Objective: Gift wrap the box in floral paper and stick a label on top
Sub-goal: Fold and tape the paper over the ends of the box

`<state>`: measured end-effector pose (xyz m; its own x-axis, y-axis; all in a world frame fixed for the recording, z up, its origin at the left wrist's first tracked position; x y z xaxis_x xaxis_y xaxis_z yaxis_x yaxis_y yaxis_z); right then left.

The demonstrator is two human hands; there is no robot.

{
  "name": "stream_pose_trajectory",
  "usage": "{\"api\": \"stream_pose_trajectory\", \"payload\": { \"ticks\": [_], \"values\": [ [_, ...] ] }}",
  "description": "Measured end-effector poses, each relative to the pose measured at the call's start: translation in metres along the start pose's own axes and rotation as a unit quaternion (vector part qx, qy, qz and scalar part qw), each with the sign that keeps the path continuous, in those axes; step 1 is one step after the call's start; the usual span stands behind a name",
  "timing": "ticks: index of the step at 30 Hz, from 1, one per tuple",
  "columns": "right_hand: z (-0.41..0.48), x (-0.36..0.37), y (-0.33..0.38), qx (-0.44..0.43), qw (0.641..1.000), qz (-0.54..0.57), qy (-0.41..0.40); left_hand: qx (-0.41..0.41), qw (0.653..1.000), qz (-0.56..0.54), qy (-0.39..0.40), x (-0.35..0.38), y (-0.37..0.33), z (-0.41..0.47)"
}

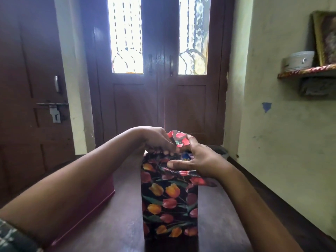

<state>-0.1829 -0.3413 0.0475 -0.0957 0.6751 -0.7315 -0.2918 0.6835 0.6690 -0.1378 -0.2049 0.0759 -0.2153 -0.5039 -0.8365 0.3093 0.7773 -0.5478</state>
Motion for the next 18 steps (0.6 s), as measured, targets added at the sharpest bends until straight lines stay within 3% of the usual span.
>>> {"api": "stream_pose_trajectory", "payload": {
  "ticks": [8, 18],
  "values": [
    [0.005, 0.002, -0.005, 0.005, 1.000, -0.025, -0.008, -0.066, 0.978, 0.180, 0.083, 0.001, -0.018, 0.011],
    [0.002, 0.002, -0.005, -0.004, 1.000, -0.006, -0.010, -0.171, 0.923, 0.326, 0.111, -0.008, -0.001, 0.001]
  ]
}}
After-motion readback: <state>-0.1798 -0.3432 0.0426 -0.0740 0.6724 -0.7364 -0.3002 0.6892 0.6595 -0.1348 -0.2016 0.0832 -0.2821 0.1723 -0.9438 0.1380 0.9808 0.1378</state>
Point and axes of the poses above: each hand's wrist, its own z-axis towards the middle knuckle, its own x-axis out of the palm, y = z × x, the point moved 5 cm from there along z, towards the middle knuckle, and after that the axes turned 11 degrees about x, right-handed, at the moved point
